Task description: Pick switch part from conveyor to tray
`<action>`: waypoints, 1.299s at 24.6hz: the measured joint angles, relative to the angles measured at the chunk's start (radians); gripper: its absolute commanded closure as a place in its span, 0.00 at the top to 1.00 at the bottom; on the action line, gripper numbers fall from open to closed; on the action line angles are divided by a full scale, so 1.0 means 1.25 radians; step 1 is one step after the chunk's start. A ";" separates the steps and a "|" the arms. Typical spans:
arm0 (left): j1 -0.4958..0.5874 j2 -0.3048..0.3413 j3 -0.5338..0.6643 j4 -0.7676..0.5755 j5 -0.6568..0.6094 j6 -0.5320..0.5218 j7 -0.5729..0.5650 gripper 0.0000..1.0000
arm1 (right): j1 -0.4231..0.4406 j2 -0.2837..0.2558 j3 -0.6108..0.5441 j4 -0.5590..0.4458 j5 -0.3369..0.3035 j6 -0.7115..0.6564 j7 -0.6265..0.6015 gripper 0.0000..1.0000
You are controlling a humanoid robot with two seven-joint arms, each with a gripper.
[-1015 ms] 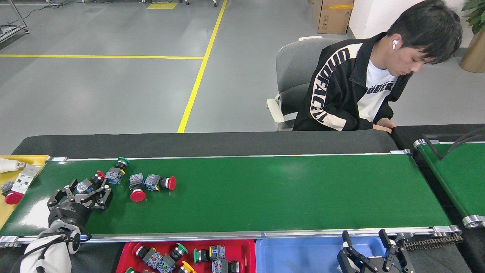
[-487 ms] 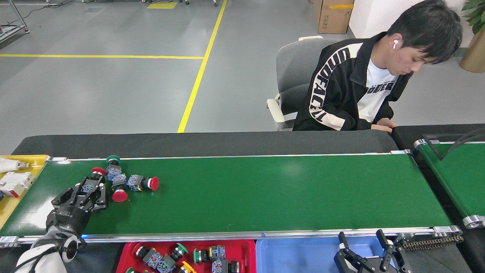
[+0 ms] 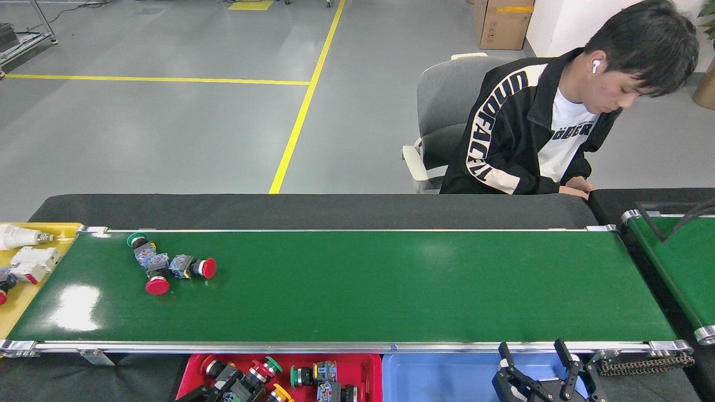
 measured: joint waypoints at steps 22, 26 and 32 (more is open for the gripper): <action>-0.265 -0.182 0.370 0.179 -0.008 0.048 -0.194 1.00 | 0.000 -0.012 -0.003 0.000 -0.004 0.004 0.000 0.96; -0.419 -0.140 0.367 0.368 -0.053 0.075 -0.203 1.00 | 0.000 -0.012 -0.037 0.006 -0.006 0.007 0.000 0.97; -0.598 0.000 0.359 0.667 -0.055 0.168 -0.204 1.00 | 0.000 -0.029 -0.050 0.022 -0.030 0.001 0.000 0.97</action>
